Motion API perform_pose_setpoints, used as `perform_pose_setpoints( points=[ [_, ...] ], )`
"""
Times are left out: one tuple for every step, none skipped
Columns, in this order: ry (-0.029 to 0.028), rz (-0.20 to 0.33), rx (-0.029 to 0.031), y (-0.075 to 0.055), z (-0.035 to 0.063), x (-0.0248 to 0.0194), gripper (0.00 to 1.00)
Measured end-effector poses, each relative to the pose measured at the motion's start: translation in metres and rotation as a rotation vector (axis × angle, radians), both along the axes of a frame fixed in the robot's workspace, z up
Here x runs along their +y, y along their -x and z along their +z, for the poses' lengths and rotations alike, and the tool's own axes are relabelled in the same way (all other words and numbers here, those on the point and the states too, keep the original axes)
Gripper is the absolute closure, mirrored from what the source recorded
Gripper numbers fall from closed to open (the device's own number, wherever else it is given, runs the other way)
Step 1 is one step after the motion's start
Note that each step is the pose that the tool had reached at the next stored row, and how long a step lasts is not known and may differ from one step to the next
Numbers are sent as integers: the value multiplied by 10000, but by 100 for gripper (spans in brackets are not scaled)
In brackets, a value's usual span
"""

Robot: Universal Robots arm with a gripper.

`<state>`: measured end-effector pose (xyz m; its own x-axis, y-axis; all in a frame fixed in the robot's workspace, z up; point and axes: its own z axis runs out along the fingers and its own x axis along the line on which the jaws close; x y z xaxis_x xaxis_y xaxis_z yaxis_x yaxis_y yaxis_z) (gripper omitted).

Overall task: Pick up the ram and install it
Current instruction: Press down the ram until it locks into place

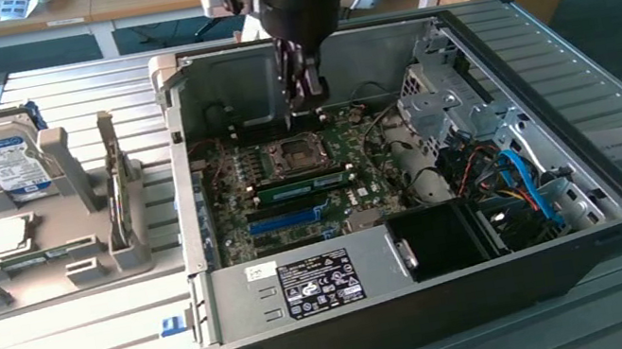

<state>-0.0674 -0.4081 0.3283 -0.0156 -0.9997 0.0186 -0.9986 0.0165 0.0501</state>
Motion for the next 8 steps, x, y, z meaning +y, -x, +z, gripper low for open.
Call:
perform_pose_setpoints(
  points=[
    [0,-1,5,-17,0,-1,90],
    [-1,-2,10,-33,0,-3,90],
    [-1,-2,15,-49,0,-3,90],
    [0,-2,22,-66,0,-5,90],
    [0,-1,29,-81,0,-5,90],
    [0,0,36,-96,0,-6,90],
    [-1,0,43,-111,0,-7,90],
    [-1,-1,51,-125,0,-8,90]
  ],
)
